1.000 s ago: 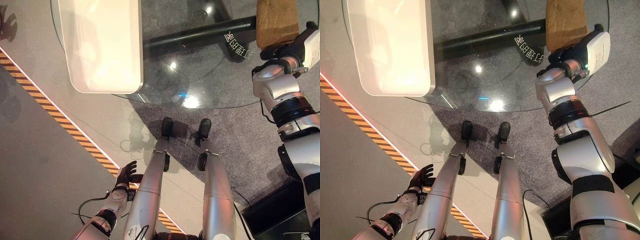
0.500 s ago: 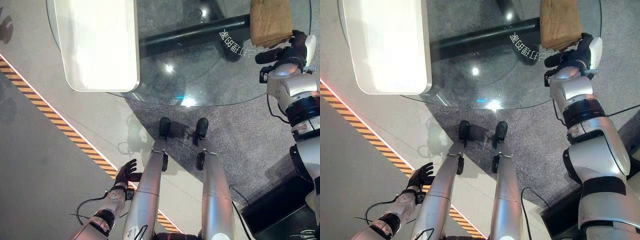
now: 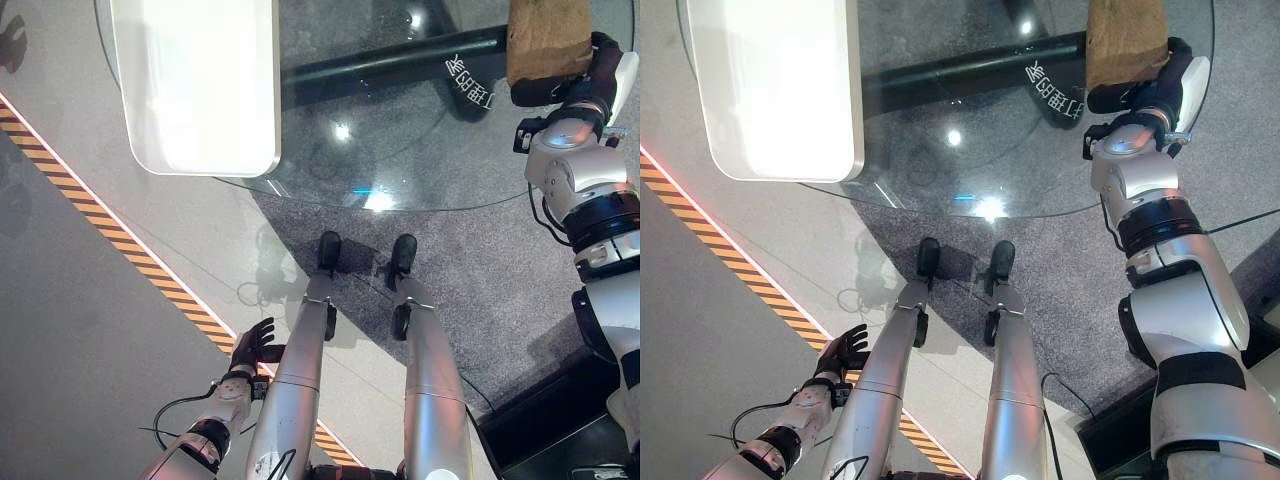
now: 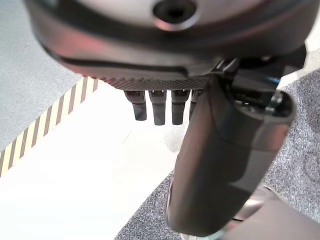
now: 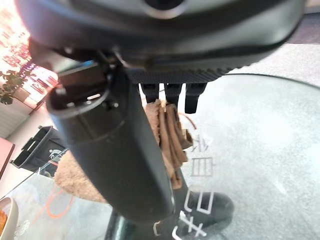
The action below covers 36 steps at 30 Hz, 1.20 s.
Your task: Wipe the table with a cloth and put it in the basket.
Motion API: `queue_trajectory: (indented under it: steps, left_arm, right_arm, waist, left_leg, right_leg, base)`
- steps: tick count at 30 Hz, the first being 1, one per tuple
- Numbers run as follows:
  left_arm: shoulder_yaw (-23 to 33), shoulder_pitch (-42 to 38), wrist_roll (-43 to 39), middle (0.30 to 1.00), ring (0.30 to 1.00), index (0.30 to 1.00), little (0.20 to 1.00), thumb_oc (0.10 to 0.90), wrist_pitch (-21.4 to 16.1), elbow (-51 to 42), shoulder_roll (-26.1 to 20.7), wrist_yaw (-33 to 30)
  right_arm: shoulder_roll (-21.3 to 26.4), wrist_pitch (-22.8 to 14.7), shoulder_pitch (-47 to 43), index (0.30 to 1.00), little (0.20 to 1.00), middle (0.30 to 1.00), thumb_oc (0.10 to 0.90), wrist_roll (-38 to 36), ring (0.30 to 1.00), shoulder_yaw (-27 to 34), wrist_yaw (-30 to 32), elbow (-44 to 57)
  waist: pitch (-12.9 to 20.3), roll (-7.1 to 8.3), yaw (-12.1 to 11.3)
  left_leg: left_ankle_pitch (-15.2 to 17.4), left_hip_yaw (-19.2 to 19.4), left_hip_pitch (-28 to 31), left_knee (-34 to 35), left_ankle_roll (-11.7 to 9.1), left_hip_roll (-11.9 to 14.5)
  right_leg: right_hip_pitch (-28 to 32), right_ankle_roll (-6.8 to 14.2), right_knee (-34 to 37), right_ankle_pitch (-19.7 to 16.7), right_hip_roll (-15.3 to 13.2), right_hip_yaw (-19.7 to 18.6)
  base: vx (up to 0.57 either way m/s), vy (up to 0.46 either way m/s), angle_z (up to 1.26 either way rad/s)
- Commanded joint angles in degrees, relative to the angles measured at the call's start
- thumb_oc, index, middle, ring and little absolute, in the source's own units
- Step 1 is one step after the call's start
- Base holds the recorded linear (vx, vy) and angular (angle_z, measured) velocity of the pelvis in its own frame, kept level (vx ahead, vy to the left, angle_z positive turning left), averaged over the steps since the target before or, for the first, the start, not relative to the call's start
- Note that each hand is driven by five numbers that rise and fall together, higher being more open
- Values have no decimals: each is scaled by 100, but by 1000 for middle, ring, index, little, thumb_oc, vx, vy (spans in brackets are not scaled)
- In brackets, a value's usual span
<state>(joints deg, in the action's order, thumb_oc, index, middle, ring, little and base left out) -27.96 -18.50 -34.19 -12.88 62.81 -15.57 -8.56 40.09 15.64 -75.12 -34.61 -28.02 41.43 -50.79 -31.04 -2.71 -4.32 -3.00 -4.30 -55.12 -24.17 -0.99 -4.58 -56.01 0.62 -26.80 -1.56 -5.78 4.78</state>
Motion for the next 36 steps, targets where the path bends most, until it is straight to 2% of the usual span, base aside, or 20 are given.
queue_trajectory:
  steps: [1, 12, 20, 24, 28, 36]
  left_arm:
    - [63, 681, -25, 900, 900, 900, 900, 800, -10, 157, -19, -178]
    - [126, 724, 27, 900, 900, 900, 900, 800, -6, 250, -53, -24]
    - [98, 790, -49, 900, 900, 900, 900, 800, 151, 29, -75, -128]
    - [69, 833, -142, 900, 900, 900, 900, 800, 138, -31, -67, -114]
    - [27, 858, -137, 900, 900, 900, 900, 800, 93, -93, -19, -125]
    - [-86, 836, -178, 900, 900, 900, 900, 800, 101, -196, -53, -130]
  right_arm:
    - [320, -210, -378, 900, 900, 900, 800, -75, 900, 30, 490, 273]
    - [249, -477, -403, 900, 900, 900, 800, -91, 900, 26, 231, 234]
    - [214, -1158, -473, 900, 900, 900, 800, -556, 900, 197, -119, 348]
    - [193, -1120, -530, 900, 900, 900, 800, -581, 900, 195, 20, 317]
    - [230, -941, -642, 900, 900, 900, 800, -340, 900, 109, 542, 62]
    - [331, -832, -876, 900, 900, 900, 800, -355, 900, -111, 701, -410]
  waist:
    - [124, -100, -105]
    - [124, -77, -123]
    - [124, -99, -207]
    - [124, -151, -238]
    - [124, -197, -283]
    - [124, -254, -338]
  left_leg:
    - [103, 46, 33, -143, 197, 136]
    - [-26, -38, 469, 151, 91, 208]
    - [-104, -117, 286, 249, 57, 209]
    - [-159, -123, 197, 339, 61, 198]
    - [-191, -112, 89, 398, 73, 191]
    - [-249, -157, -39, 488, 90, 152]
  right_leg:
    - [175, -21, 309, -198, 149, 1]
    - [597, -94, 471, -99, 189, 50]
    - [469, -114, 557, -95, 196, 112]
    - [365, -126, 585, -96, 202, 137]
    - [258, -113, 599, -106, 186, 159]
    - [134, -63, 663, -181, 146, 203]
  base:
    - [-15, -73, 3]
    - [-8, -55, 1]
    - [4, 1, 1]
    - [2, 54, 3]
    - [1, 43, 3]
    - [-4, 10, 2]
